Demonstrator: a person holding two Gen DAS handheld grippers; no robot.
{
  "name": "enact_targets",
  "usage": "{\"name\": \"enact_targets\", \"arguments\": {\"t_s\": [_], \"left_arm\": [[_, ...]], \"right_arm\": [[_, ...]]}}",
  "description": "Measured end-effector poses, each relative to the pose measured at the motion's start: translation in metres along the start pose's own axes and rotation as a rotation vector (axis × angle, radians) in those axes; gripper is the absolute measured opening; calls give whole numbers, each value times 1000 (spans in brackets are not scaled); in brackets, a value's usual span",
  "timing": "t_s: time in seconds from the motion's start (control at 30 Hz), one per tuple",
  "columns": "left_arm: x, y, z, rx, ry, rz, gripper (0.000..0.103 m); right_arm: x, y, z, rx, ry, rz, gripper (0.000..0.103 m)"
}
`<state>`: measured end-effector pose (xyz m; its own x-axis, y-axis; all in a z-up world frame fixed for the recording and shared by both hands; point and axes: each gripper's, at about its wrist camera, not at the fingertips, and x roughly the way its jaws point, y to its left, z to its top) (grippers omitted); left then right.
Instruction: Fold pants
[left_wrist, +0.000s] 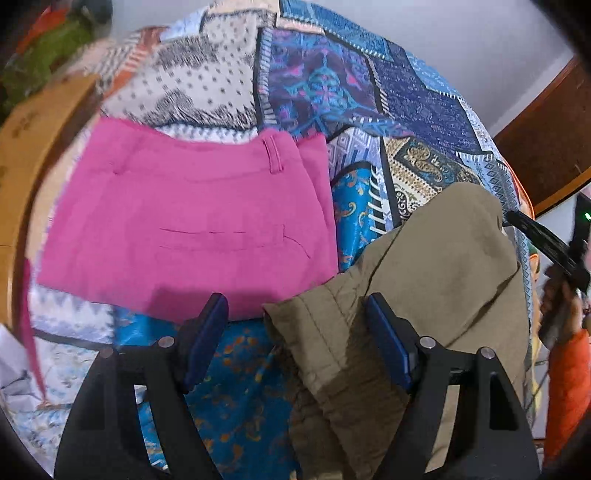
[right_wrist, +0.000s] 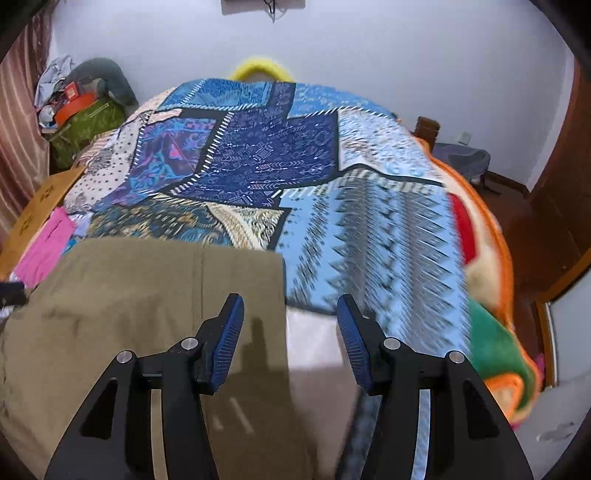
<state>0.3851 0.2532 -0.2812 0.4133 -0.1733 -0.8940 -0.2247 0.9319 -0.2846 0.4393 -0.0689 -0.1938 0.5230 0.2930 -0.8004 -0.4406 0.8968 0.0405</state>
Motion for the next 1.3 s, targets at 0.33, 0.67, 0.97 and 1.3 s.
{"name": "enact_targets", "arguments": {"t_s": [0.33, 0.67, 0.97, 1.3], "left_arm": [[8, -23, -6, 112, -27, 19, 48], [-34, -45, -4, 208, -193, 199, 37], [-104, -73, -4, 261, -335, 215, 36], [-184, -104, -43, 345, -451, 188, 36]], "right_arm": [[37, 8, 6, 49, -37, 101, 19], [6, 25, 10, -86, -111, -38, 12], [-60, 25, 24, -72, -226, -69, 11], [-165, 24, 10, -44, -351, -20, 11]]}}
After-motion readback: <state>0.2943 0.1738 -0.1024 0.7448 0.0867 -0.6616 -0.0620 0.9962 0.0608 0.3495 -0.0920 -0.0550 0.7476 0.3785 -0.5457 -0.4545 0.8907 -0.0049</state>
